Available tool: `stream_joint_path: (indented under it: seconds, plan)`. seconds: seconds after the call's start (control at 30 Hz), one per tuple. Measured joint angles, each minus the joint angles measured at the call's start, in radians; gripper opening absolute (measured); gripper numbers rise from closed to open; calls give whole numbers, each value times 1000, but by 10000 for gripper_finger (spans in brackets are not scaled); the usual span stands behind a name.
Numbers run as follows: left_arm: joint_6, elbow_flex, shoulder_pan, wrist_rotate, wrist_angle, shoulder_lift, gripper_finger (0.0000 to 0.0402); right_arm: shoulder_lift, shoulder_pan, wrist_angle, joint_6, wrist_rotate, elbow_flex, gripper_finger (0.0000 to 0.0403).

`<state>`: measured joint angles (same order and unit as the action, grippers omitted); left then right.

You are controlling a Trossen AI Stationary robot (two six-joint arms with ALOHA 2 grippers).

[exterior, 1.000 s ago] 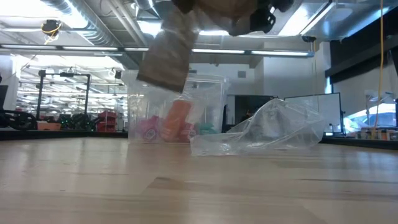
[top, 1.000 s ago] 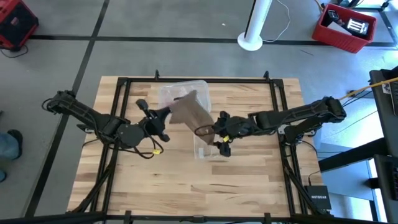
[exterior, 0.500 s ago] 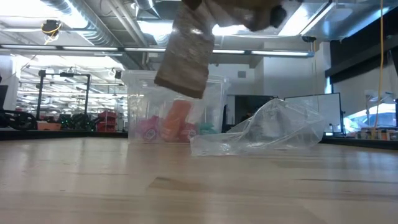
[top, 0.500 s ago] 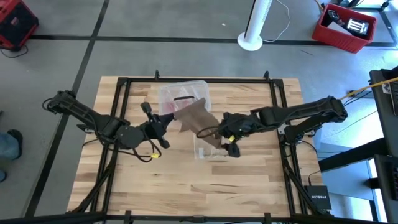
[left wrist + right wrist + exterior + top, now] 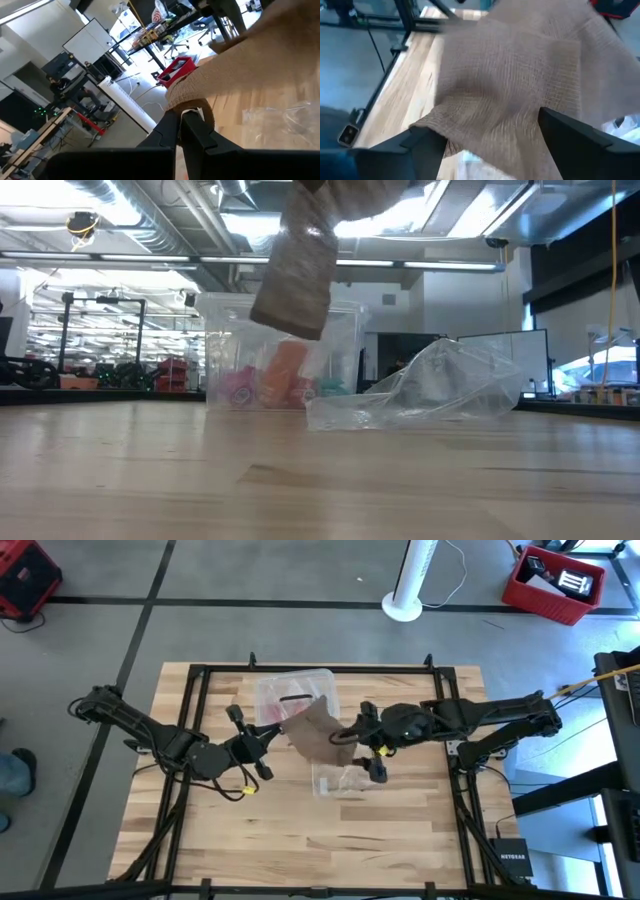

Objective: Roll bandage
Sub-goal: Roll the brown bandage

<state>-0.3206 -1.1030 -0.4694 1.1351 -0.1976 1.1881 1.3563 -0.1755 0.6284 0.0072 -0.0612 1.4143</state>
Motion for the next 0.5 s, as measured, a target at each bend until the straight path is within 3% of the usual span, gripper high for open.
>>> stream_joint_path:
  seconds: [0.2, 0.27, 0.33, 0.4, 0.5]
  plan:
    - [21, 0, 0, -4, -3, 0, 0, -4, 13, 154, -50, 44, 45, 308]
    - [21, 0, 0, -5, -4, 0, 0, -5, 12, 163, -74, 0, 85, 308]
    - [18, 0, 0, -5, -1, 0, 0, -6, 11, 34, -74, -114, 93, 308]
    - [18, 0, 0, -5, 3, 0, 0, -2, 13, -10, -93, -140, 95, 308]
    - [18, 0, -6, -4, 3, 0, 0, 1, 13, 166, -146, -117, 93, 308]
